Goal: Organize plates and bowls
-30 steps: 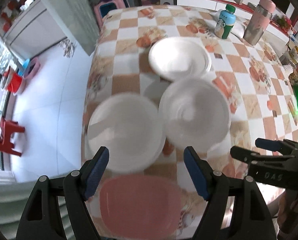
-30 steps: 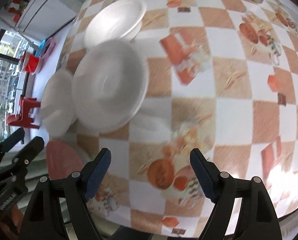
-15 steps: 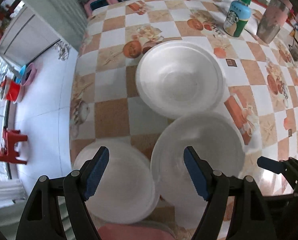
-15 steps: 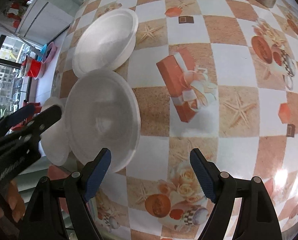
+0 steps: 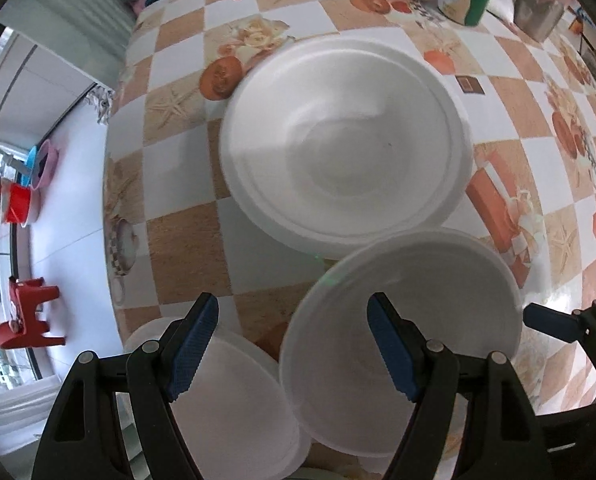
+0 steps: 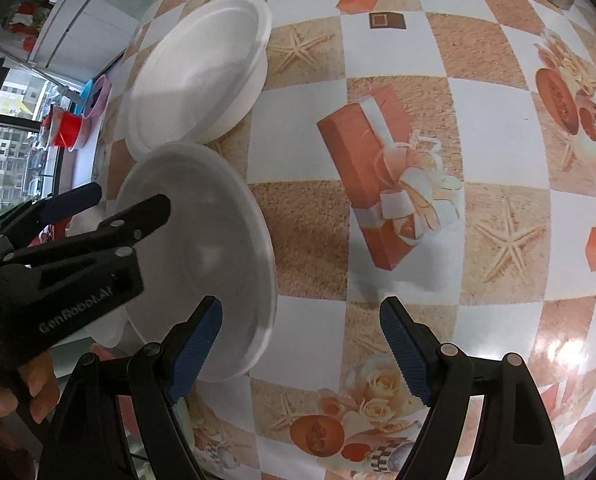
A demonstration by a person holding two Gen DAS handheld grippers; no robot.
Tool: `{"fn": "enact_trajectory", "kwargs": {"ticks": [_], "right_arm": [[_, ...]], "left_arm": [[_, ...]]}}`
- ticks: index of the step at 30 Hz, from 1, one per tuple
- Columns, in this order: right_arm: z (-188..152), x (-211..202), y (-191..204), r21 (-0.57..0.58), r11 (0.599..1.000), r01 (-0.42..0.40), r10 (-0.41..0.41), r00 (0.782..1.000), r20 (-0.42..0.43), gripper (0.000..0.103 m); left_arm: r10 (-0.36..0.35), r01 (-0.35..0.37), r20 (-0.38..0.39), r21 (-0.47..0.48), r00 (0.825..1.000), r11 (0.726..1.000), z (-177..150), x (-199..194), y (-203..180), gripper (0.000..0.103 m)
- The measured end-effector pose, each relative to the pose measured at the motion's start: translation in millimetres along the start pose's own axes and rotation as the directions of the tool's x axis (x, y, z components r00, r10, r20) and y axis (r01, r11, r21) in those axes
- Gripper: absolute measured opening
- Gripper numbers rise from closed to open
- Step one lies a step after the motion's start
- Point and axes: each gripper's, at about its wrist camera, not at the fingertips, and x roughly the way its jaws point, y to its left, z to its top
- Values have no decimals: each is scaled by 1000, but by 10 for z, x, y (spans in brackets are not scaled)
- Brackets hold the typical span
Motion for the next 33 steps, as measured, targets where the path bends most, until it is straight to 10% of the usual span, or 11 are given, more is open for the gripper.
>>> {"fn": "enact_trajectory", "kwargs": {"ticks": [5,10,33], "right_arm": [[14,28,0,0,1000,-14,14,1000,-9,82],[-8,26,-95,9,999,-32,32,999,-13,27],[-839,-524,-1358,150,986,71,-63,996,-57,22]], "left_arm": [[-43,44,-47,25,998,999,-12,69,-118,51],[-65,69,-79,56,995,996,-74,128,-300,35],[-236,253,-100,230,967,940,-540,-212,-1932,32]]}}
